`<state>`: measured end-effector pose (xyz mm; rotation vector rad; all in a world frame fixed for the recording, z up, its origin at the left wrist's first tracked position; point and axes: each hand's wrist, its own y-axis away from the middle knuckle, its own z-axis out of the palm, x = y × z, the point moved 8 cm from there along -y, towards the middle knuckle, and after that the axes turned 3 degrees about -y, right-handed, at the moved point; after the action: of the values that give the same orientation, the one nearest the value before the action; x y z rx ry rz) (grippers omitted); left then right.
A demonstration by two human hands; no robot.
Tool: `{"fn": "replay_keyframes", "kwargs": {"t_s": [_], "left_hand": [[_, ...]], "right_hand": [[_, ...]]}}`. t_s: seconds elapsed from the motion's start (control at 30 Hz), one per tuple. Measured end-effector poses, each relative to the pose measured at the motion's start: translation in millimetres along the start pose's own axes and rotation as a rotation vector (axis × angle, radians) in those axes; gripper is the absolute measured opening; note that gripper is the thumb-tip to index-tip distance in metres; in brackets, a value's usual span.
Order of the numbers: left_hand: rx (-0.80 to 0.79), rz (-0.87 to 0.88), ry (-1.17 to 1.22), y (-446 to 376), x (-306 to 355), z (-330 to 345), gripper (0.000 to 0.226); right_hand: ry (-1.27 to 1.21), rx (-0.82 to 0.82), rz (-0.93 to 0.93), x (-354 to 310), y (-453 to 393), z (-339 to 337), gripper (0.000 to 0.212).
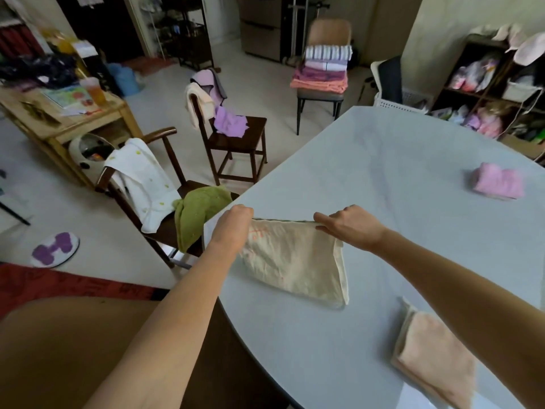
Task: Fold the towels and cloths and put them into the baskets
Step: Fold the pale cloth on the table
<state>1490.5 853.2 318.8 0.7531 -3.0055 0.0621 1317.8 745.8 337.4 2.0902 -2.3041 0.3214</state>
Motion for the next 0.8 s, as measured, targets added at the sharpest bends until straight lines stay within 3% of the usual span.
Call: {"fn": "replay_keyframes", "kwargs": {"t_s": [0.1, 0.17, 0.27, 0.33, 0.43, 0.5, 0.6, 0.67, 0.8], "left_hand": [[0.016, 0.016, 0.002, 4, 5, -3, 0.025], [0.066, 0.02, 0.025, 2, 9, -9, 0.028], [0.207, 0.041, 0.051, -7, 12, -26, 0.025], [0.302, 0.085, 0.046, -7, 16, -38, 0.023], [0.241, 0.193, -0.095, 5, 22, -27, 0.02], [0.056, 0.242, -0.174, 19, 25, 9, 0.019], [-0.214, 0.314, -0.283, 49, 35, 78, 0.021], [-0.339, 0.349, -0.308, 75, 44, 116, 0.022], [-0.481, 0.399, -0.276, 118, 60, 162, 0.022]], "right_hand": [[0.04, -0.063, 0.067, 4, -3, 6, 0.019], [0.032, -0.139, 0.282, 20, -5, 9, 0.019], [-0.091, 0.182, 0.397, 33, -8, -16, 0.005], [-0.089, 0.378, 0.388, 35, -5, -26, 0.018], [-0.102, 0.359, 0.289, 19, 7, -9, 0.029], [-0.194, 0.22, 0.246, -1, 25, 25, 0.03], [-0.346, -0.283, 0.334, -33, 63, 95, 0.034], [-0.294, -0.528, 0.325, -55, 86, 127, 0.031], [-0.256, -0.698, 0.279, -91, 118, 162, 0.027]]}}
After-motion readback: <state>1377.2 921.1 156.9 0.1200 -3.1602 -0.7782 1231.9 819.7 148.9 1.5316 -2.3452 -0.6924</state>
